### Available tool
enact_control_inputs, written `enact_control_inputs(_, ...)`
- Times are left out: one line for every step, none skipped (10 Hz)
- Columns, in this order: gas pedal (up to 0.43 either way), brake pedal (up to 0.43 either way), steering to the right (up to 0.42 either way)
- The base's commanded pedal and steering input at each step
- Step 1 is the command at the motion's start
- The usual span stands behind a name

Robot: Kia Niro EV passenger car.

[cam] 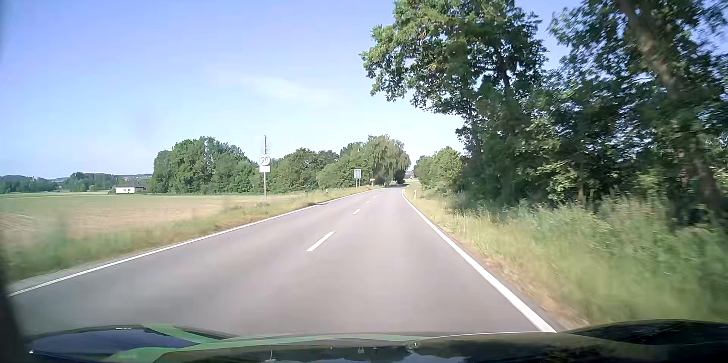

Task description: Follow the waypoints while adhering to traffic rules and regulations

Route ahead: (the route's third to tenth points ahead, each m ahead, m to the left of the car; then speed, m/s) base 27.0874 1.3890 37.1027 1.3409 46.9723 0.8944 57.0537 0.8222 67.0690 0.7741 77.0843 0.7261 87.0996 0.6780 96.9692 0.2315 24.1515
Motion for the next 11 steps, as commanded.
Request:
enact_control_inputs(0.138, 0.000, 0.000)
enact_control_inputs(0.130, 0.000, 0.000)
enact_control_inputs(0.098, 0.000, 0.000)
enact_control_inputs(0.098, 0.000, 0.000)
enact_control_inputs(0.098, 0.000, 0.000)
enact_control_inputs(0.110, 0.000, 0.000)
enact_control_inputs(0.118, 0.000, 0.000)
enact_control_inputs(0.130, 0.000, 0.000)
enact_control_inputs(0.130, 0.000, 0.000)
enact_control_inputs(0.130, 0.000, 0.000)
enact_control_inputs(0.130, 0.000, 0.000)
